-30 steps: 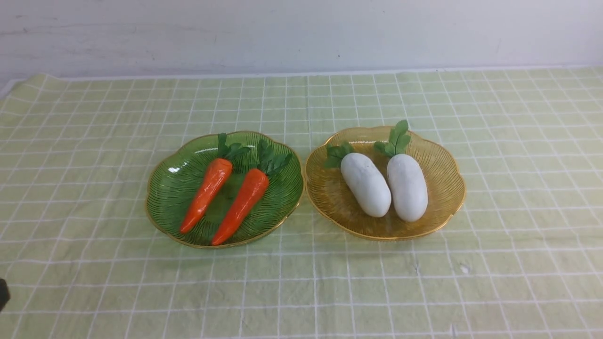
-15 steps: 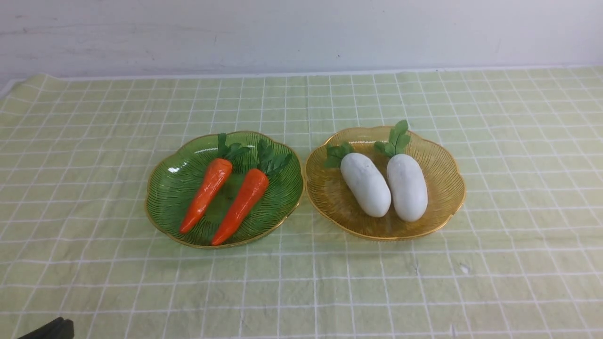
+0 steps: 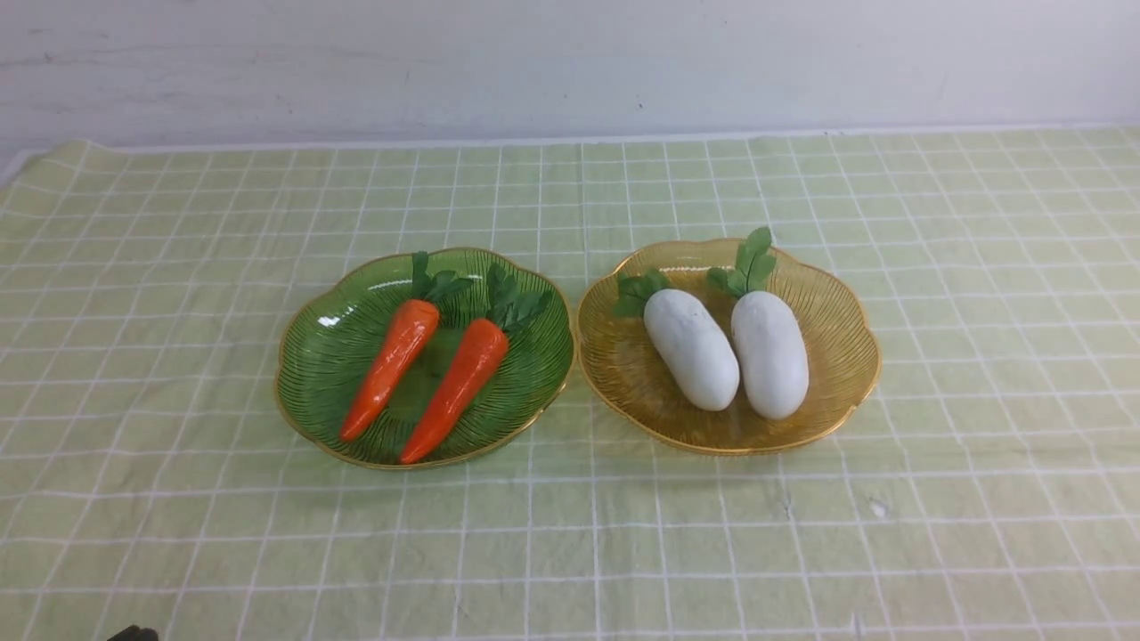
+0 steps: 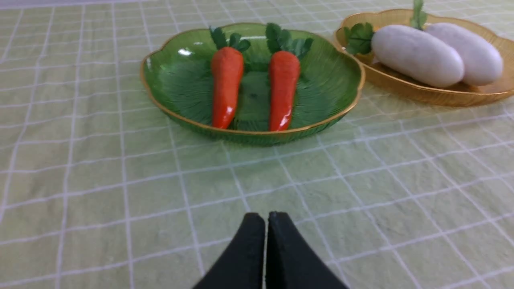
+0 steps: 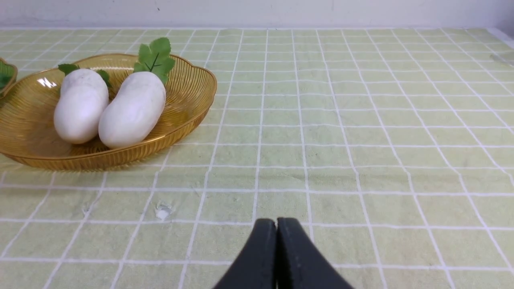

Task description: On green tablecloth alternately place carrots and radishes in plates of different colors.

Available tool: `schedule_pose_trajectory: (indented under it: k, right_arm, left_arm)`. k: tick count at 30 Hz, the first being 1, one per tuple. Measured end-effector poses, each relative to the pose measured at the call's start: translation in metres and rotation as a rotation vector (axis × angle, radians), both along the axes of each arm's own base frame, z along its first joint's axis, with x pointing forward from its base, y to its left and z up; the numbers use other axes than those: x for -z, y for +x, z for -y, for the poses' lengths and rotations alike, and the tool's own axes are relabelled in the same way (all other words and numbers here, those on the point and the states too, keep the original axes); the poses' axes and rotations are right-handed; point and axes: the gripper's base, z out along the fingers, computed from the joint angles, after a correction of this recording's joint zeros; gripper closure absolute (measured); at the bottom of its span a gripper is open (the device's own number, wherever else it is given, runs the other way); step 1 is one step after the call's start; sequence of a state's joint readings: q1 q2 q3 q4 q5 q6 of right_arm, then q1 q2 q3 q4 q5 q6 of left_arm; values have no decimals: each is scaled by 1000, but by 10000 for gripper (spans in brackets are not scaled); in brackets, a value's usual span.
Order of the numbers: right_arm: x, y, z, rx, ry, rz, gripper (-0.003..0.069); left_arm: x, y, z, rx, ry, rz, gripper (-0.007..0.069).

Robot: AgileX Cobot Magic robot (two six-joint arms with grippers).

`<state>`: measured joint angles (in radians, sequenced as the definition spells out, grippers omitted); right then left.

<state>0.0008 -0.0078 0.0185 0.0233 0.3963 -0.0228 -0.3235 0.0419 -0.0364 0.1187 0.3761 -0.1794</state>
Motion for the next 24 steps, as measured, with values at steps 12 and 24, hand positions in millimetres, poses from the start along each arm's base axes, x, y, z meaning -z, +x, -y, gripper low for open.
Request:
schedule_pose_trajectory:
  k: [12,24]
  right_arm:
    - [0,0,0,0,0,1,674]
    - [0,0,0,0,0,2,674]
  left_arm:
    - [3,-4,-11,-196,62,-6,632]
    - [19,-1,-11,-190,93,-11,632]
